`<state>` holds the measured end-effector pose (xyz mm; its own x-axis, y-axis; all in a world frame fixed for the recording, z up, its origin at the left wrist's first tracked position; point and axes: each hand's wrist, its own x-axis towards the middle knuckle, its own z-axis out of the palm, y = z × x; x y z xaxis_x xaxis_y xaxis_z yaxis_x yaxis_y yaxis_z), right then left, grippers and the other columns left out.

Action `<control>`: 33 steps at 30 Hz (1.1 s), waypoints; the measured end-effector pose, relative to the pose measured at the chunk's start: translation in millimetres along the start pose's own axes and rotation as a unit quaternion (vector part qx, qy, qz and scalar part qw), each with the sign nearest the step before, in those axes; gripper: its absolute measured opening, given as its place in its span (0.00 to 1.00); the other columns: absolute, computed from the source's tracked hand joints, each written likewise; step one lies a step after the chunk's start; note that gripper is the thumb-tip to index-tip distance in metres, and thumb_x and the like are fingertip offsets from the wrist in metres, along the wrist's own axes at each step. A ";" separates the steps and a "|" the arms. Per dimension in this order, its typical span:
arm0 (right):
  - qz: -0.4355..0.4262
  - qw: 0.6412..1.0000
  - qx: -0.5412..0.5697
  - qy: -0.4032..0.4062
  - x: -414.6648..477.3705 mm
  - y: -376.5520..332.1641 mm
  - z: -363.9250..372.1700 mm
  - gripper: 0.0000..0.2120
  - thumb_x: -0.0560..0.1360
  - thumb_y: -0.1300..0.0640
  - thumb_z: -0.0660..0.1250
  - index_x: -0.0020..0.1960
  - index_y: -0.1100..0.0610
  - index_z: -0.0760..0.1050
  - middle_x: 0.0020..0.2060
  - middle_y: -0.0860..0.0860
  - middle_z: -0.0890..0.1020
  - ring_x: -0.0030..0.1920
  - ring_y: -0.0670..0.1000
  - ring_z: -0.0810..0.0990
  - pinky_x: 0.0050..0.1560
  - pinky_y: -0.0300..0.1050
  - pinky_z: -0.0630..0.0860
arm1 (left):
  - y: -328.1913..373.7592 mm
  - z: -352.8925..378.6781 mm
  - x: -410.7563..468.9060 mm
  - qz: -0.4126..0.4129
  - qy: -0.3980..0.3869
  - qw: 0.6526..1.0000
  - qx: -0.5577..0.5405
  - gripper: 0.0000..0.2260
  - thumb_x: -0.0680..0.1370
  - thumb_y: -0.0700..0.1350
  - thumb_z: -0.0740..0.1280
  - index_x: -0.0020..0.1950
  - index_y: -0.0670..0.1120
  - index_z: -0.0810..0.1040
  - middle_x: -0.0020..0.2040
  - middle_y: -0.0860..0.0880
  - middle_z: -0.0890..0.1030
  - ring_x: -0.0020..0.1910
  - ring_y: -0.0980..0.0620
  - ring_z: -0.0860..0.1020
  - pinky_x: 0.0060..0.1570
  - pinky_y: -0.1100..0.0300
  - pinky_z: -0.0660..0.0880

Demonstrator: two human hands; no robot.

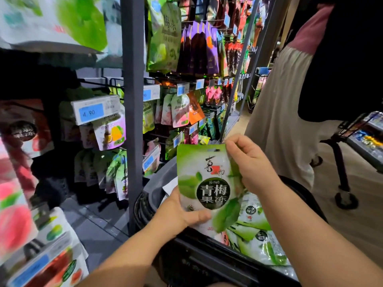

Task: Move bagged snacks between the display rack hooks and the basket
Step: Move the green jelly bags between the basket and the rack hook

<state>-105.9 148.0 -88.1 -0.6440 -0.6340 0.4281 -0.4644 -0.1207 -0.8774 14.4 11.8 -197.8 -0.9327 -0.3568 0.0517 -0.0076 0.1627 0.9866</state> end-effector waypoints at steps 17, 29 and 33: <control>0.273 0.778 -0.512 -0.241 -57.3 150.4 -109.8 0.19 0.72 0.45 0.75 0.61 0.43 0.76 0.60 0.44 0.74 0.65 0.48 0.73 0.65 0.44 0.70 | -17.8 -15.7 -5.0 0.033 0.092 0.995 -0.012 0.17 0.66 0.41 0.81 0.51 0.49 0.83 0.44 0.58 0.86 0.39 0.66 0.81 0.38 0.77 0.71; 0.285 0.767 -0.540 -0.196 -63.1 157.8 -118.6 0.19 0.73 0.46 0.74 0.63 0.44 0.77 0.63 0.42 0.76 0.65 0.48 0.73 0.63 0.41 0.71 | -17.6 -15.2 -0.9 -0.001 0.070 0.997 0.041 0.21 0.62 0.55 0.80 0.53 0.56 0.82 0.48 0.62 0.85 0.47 0.65 0.81 0.49 0.65 0.74; 0.257 0.791 -0.540 -0.129 -65.8 155.8 -116.8 0.10 0.80 0.50 0.65 0.53 0.51 0.83 0.49 0.47 0.84 0.53 0.52 0.80 0.53 0.47 0.77 | -18.9 -13.8 -2.5 -0.006 0.078 0.996 0.033 0.23 0.60 0.55 0.81 0.53 0.55 0.82 0.48 0.61 0.85 0.47 0.64 0.81 0.48 0.65 0.74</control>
<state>-206.9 260.1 -227.7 -0.8362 -0.5381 -0.1060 -0.5190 0.8389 -0.1641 21.8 -3.0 -214.5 -0.8655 -0.4963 0.0681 -0.0468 0.2153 0.9754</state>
